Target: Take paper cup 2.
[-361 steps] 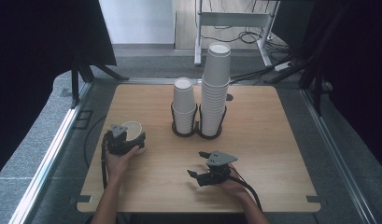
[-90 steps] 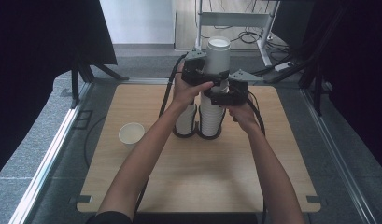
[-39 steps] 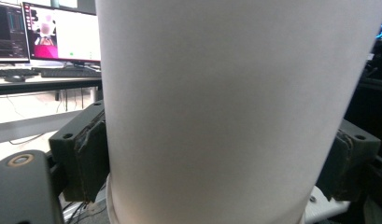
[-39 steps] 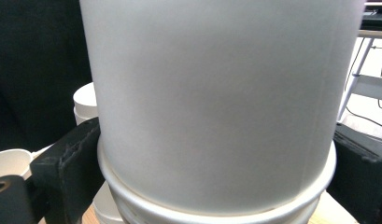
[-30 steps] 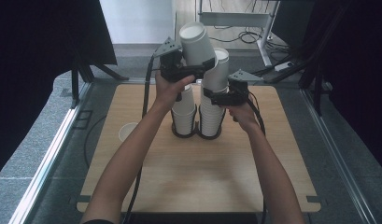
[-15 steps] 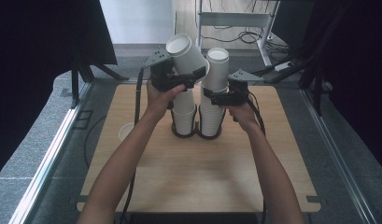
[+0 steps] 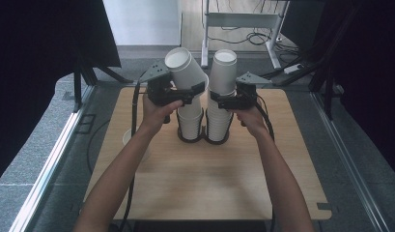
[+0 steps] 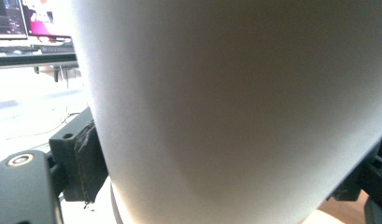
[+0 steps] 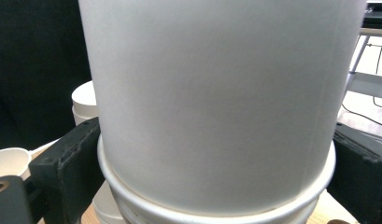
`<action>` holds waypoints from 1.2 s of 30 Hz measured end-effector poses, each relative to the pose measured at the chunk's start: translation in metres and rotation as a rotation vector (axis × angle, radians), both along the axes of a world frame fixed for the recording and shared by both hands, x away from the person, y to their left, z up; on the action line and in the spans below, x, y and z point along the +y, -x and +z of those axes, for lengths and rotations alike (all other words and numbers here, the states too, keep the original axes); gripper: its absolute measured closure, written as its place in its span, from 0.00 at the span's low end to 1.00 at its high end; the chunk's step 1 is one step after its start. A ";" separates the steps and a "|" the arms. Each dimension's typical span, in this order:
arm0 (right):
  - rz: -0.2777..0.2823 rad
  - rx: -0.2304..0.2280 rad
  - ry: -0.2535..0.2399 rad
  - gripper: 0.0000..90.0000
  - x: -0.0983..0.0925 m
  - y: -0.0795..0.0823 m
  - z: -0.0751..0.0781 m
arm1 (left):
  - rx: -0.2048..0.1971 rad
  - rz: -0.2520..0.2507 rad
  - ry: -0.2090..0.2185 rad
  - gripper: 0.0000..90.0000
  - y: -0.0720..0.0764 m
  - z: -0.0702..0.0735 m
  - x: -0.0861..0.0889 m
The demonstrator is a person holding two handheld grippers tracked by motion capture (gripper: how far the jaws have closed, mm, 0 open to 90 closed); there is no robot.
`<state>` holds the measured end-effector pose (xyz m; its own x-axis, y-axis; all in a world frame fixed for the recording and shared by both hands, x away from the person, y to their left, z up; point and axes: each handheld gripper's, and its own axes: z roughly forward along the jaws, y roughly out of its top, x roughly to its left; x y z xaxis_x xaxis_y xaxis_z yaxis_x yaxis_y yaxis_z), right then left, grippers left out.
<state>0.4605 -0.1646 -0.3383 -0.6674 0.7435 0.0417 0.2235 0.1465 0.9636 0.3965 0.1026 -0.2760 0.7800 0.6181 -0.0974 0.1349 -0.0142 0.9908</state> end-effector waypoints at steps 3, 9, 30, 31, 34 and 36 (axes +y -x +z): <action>-0.005 -0.001 0.003 0.04 0.000 0.001 0.000 | 0.005 -0.005 -0.006 0.15 0.005 -0.005 0.004; -0.008 0.000 0.005 0.04 0.000 0.001 0.001 | 0.018 -0.018 -0.024 0.15 0.015 -0.015 0.010; -0.037 -0.048 -0.033 0.06 -0.018 0.021 0.000 | 0.058 -0.035 -0.079 0.15 0.035 -0.052 0.009; -0.041 -0.049 -0.036 0.06 -0.020 0.023 -0.001 | 0.059 -0.033 -0.082 0.14 0.036 -0.053 0.009; -0.048 -0.054 -0.043 0.06 -0.027 0.027 -0.004 | 0.061 -0.032 -0.093 0.14 0.037 -0.058 0.008; -0.057 -0.056 -0.052 0.06 -0.031 0.030 -0.007 | 0.071 -0.031 -0.090 0.14 0.038 -0.061 0.008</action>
